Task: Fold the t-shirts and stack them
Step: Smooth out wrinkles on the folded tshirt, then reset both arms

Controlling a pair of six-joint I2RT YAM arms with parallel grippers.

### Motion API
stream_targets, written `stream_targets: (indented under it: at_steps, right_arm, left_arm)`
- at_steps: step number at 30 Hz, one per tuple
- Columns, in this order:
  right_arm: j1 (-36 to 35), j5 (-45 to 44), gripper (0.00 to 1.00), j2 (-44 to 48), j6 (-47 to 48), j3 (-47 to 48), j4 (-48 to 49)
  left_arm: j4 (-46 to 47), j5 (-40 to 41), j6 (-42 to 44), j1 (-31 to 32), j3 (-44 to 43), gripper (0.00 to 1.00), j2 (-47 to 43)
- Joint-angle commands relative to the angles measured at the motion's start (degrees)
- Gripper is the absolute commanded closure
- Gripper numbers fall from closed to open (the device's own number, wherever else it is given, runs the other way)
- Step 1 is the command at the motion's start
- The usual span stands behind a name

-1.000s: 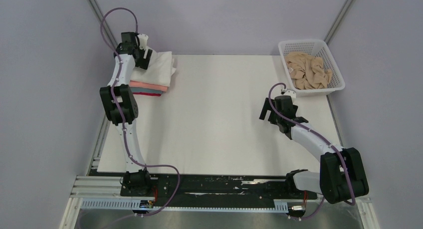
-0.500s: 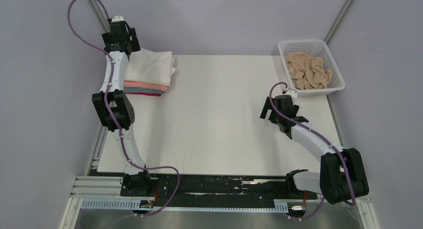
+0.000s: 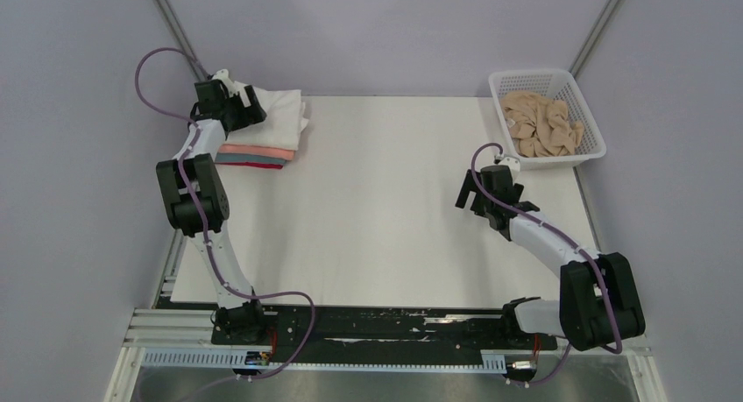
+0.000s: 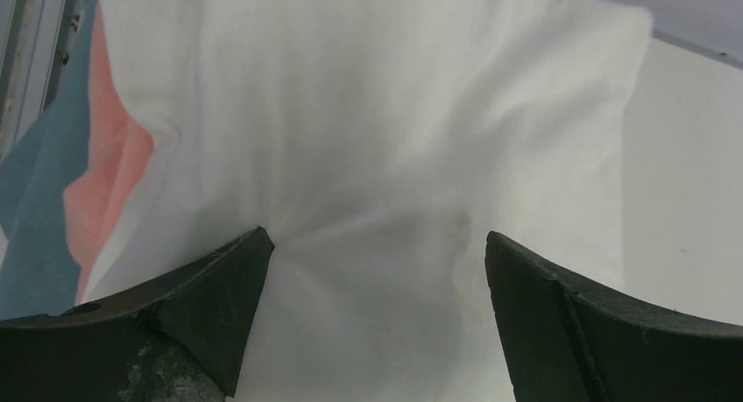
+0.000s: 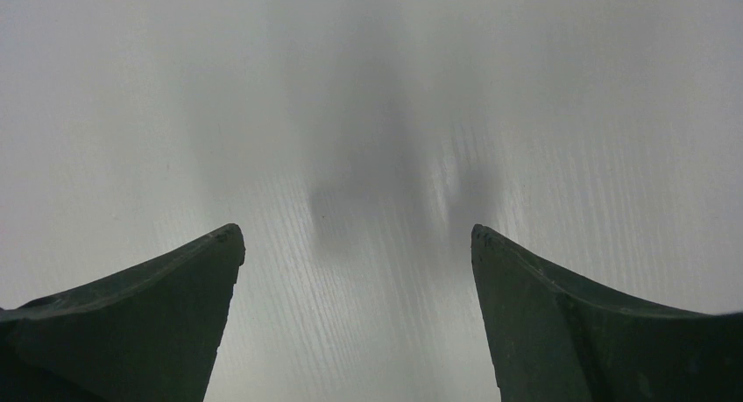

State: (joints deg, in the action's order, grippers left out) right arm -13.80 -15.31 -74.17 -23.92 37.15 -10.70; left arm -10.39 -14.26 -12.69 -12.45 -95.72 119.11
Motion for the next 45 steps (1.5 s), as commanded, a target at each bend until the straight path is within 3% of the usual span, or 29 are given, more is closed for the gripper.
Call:
stream_targets:
  at_steps: [1, 6, 11, 16, 20, 23, 26, 31, 34, 36, 45]
  right_arm:
    - [0.0, -0.89, 0.0, -0.52, -1.13, 2.49, 0.07]
    - [-0.05, -0.67, 0.0, -0.37, -1.39, 2.68, 0.02]
    - [-0.01, -0.85, 0.0, 3.81, -1.01, 2.49, -0.99]
    - [-0.02, -2.77, 0.0, 11.01, -1.61, 2.47, -3.52]
    - [0.0, -4.13, 0.0, 17.55, -4.35, 0.76, -4.96]
    - [0.02, -5.56, 0.0, 22.3, -6.99, -1.92, -4.97]
    - [0.01, -6.08, 0.0, 26.07, -6.89, -3.43, -5.03]
    - [0.04, -3.78, 0.0, 30.77, -4.82, -5.76, -5.62]
    - [0.04, -2.05, 0.0, 32.76, -5.2, -7.7, -5.12]
    - [0.0, -1.6, 0.0, 33.37, -5.07, -8.32, -5.0]
    - [0.02, -1.03, 0.0, 33.23, -4.4, -9.3, -4.24]
  left_arm:
    - [5.42, -2.8, -3.16, -4.37, 3.35, 0.0, 0.02]
    - [10.72, -9.42, -7.4, -7.1, 6.46, 0.0, 0.71]
    - [9.45, -13.69, -9.74, -7.41, 2.87, 0.0, -0.32]
    - [7.47, -11.46, -13.97, -7.23, 3.55, 0.0, -11.44]
    - [7.73, -4.95, -15.23, -5.29, 12.43, 0.0, -25.25]
    - [1.91, -0.6, -16.13, -1.12, 16.95, 0.0, -35.24]
    - [-0.04, 5.65, -19.36, 3.98, 28.81, 0.0, -43.98]
    - [5.26, 19.6, -23.69, 21.51, 49.85, 0.0, -62.22]
    - [4.9, 19.58, -26.21, 28.67, 58.08, 0.0, -65.85]
    - [3.43, 17.08, -26.3, 30.3, 59.76, 0.0, -66.85]
    - [-3.66, 26.28, -25.98, 31.69, 63.76, 0.0, -73.6]
